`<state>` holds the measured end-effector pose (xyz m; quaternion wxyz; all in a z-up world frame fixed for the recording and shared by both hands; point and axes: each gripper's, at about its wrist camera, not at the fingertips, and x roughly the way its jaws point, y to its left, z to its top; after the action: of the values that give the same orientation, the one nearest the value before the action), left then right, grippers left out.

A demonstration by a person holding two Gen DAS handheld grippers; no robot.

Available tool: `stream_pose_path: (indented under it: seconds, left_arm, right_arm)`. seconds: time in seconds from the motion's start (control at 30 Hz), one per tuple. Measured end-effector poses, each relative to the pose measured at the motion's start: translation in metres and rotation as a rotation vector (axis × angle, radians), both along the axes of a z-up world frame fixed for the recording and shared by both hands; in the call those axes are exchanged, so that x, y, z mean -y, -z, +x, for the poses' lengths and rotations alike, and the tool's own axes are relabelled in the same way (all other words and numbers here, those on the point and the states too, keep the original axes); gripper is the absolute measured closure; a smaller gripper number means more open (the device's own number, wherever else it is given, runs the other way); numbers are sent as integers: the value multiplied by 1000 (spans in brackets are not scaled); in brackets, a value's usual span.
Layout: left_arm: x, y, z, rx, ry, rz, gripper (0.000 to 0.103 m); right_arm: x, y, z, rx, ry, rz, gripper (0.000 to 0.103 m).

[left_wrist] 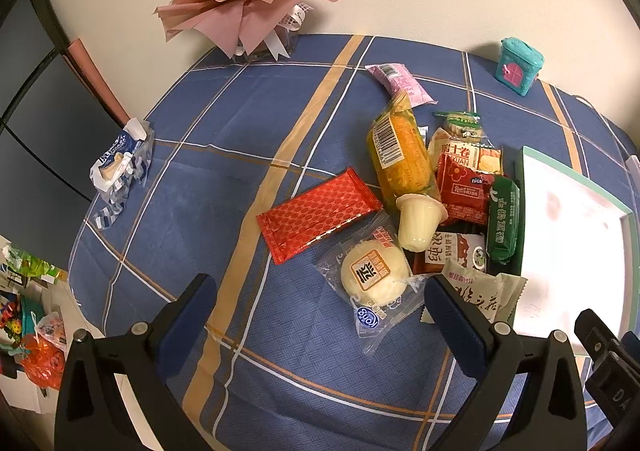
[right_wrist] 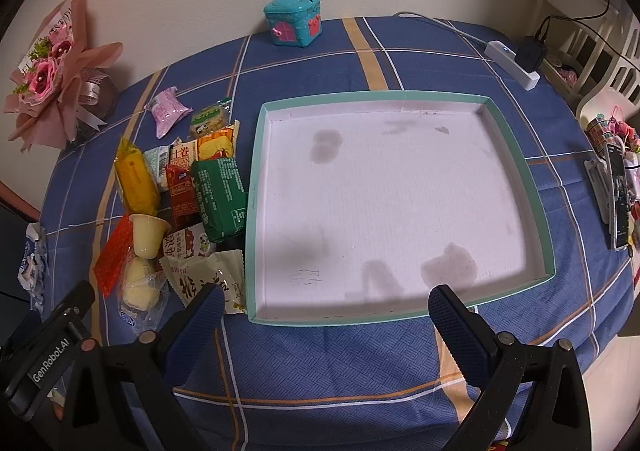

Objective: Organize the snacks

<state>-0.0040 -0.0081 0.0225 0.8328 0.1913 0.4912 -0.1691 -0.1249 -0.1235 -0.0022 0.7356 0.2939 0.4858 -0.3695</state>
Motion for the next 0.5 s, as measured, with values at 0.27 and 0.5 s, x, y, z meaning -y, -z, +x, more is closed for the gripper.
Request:
stream_pose_path:
  seconds: [0.27,0.5]
  left_arm:
    - [0,1,-1,1,0,-1,0]
    - [0,2,-1,0,1,-1,0]
  right_arm:
    - [0,0,-1,1,0,1,0]
    - [-1,2,-1,2,0,4,0]
